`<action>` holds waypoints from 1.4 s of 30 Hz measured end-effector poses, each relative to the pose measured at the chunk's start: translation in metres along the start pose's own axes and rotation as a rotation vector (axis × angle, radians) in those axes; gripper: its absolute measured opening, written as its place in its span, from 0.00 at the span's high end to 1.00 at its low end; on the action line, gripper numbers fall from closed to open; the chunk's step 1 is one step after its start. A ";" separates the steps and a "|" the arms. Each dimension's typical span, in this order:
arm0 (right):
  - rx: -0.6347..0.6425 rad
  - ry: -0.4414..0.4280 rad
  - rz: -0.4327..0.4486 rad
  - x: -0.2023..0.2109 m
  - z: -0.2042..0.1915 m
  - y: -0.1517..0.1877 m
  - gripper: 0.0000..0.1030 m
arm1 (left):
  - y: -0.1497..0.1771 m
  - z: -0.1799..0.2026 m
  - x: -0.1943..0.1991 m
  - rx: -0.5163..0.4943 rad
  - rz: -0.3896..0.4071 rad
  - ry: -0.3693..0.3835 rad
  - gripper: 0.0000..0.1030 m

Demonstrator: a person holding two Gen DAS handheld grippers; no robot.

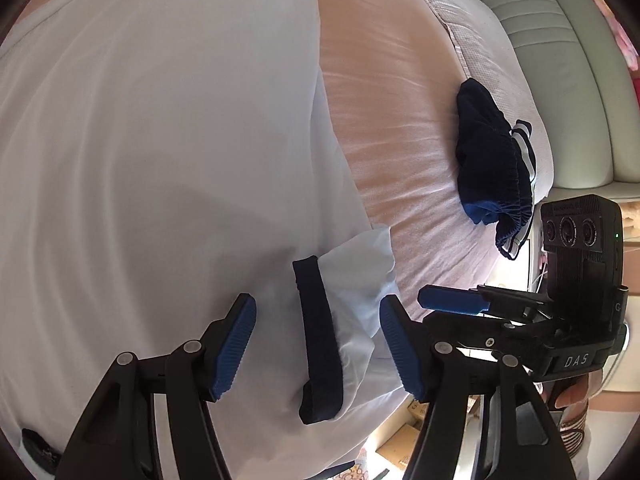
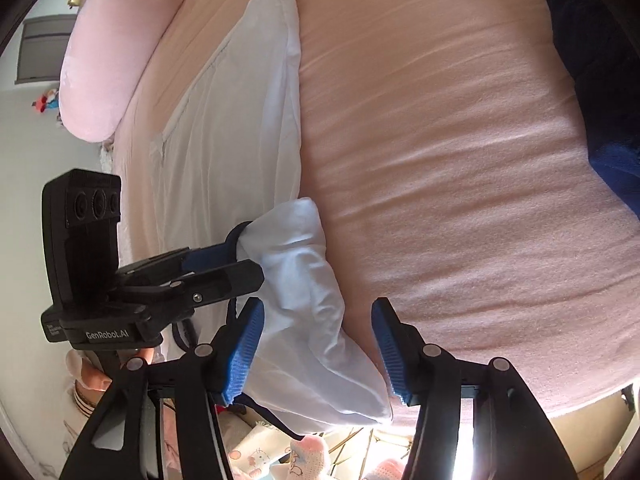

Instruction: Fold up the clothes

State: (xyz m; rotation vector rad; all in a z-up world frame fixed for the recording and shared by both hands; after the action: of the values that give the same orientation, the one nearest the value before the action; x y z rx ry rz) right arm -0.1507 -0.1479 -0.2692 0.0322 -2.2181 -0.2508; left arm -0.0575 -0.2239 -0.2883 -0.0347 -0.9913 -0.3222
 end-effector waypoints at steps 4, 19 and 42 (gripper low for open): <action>-0.022 -0.024 0.018 0.001 0.006 0.006 0.46 | 0.007 0.004 -0.003 0.002 0.007 0.022 0.40; 0.352 0.252 0.139 0.021 -0.001 0.065 0.42 | 0.022 0.017 -0.013 -0.008 0.005 0.049 0.40; 0.463 0.649 0.198 -0.014 0.004 0.074 0.51 | 0.030 -0.005 -0.011 0.009 0.069 -0.057 0.84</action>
State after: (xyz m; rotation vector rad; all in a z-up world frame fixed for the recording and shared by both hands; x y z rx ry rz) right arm -0.1404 -0.0734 -0.2689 0.1268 -1.5734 0.3459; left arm -0.0509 -0.1939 -0.2966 -0.0700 -1.0453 -0.2544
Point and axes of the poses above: each gripper's, at about its wrist camera, not at the fingertips, and x roughly against the way its jaws point, z to its right, y to its underside, the point moved 6 cm from there along -x, roughly the way its jaws point, and after that the axes turned 7 degrees about -z, right-handed, at the moved point
